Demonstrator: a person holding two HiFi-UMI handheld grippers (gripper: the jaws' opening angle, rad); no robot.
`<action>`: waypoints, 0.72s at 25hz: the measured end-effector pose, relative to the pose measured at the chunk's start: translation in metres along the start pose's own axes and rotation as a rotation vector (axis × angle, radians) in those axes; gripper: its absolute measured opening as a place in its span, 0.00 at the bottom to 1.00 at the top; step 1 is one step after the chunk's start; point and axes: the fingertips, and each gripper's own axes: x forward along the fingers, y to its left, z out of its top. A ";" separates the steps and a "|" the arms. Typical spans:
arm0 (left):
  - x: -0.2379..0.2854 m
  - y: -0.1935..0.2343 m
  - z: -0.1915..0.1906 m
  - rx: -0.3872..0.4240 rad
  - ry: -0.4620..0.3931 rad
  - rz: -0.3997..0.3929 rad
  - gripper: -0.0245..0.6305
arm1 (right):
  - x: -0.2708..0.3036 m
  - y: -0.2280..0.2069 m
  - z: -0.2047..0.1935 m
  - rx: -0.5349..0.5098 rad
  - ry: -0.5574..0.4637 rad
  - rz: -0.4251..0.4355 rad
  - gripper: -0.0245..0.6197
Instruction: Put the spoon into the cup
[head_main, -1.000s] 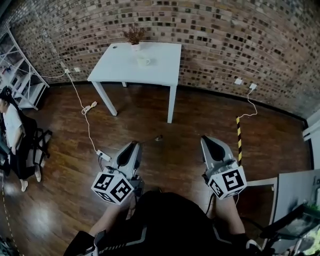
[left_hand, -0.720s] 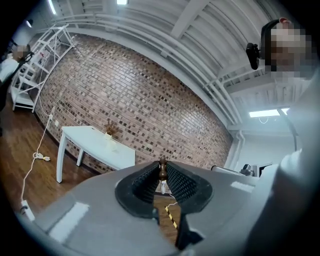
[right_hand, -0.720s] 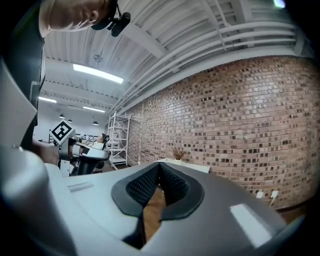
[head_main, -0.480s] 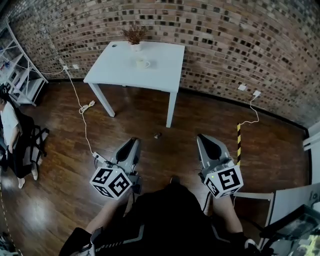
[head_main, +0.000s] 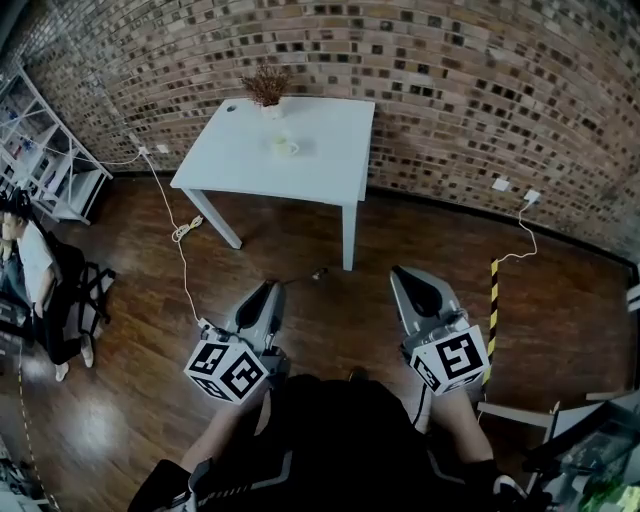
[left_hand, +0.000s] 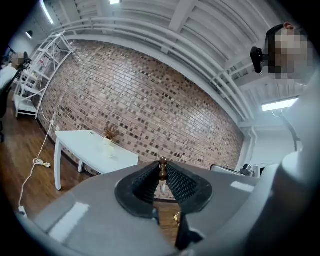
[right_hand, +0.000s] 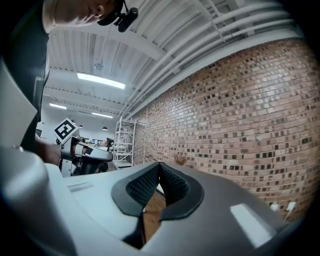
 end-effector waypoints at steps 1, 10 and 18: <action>0.004 0.003 -0.002 -0.005 -0.005 0.005 0.10 | 0.004 -0.005 -0.004 0.003 0.007 0.002 0.05; 0.049 0.042 0.011 -0.036 0.013 -0.008 0.10 | 0.057 -0.037 -0.012 0.015 0.029 -0.051 0.05; 0.091 0.105 0.044 -0.046 0.023 -0.064 0.10 | 0.136 -0.045 -0.007 0.008 0.031 -0.103 0.05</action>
